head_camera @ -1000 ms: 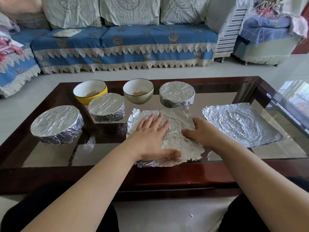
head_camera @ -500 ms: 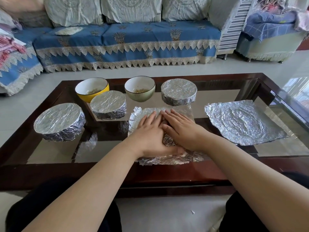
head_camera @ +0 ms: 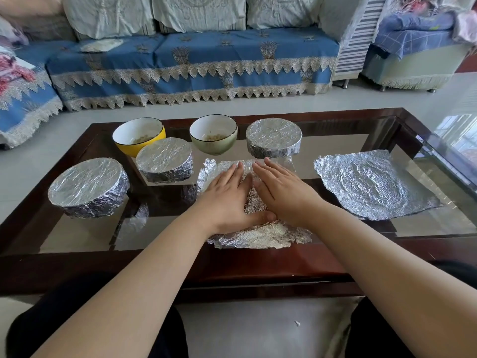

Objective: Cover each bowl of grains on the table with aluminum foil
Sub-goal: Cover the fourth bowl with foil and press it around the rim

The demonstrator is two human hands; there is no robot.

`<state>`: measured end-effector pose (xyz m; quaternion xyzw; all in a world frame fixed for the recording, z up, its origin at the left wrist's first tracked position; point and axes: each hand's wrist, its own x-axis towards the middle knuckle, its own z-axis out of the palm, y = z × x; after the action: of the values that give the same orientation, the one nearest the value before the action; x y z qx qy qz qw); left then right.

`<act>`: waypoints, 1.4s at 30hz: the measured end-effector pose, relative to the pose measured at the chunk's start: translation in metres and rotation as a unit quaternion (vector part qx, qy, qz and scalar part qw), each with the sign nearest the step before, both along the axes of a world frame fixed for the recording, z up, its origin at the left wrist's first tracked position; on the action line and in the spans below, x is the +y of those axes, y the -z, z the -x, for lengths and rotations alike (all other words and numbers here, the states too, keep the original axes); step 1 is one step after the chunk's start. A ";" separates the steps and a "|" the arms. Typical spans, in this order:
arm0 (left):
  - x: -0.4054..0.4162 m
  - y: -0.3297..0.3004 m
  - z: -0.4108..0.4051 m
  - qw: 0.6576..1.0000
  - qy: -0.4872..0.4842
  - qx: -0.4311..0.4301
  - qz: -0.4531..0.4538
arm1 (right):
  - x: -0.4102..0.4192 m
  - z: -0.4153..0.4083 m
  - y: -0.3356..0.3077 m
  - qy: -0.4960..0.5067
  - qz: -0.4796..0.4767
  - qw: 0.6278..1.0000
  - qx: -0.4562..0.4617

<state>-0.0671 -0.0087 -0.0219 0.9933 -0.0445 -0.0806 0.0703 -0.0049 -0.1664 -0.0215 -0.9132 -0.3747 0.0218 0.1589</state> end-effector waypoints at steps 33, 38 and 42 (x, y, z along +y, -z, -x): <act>0.001 0.002 0.008 1.000 0.007 0.009 0.001 | 0.019 -0.020 0.003 0.044 -0.095 0.986 0.132; -0.001 -0.001 0.010 1.000 -0.002 0.015 0.003 | 0.014 -0.021 -0.004 0.073 -0.281 0.905 0.310; -0.001 0.000 0.008 1.000 -0.005 0.016 0.012 | -0.009 -0.006 -0.009 0.058 -0.216 0.952 0.208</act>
<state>-0.0752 -0.0098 -0.0219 0.9912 -0.0393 -0.0951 0.0831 0.0007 -0.1752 -0.0129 -0.8525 -0.2756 0.1202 0.4276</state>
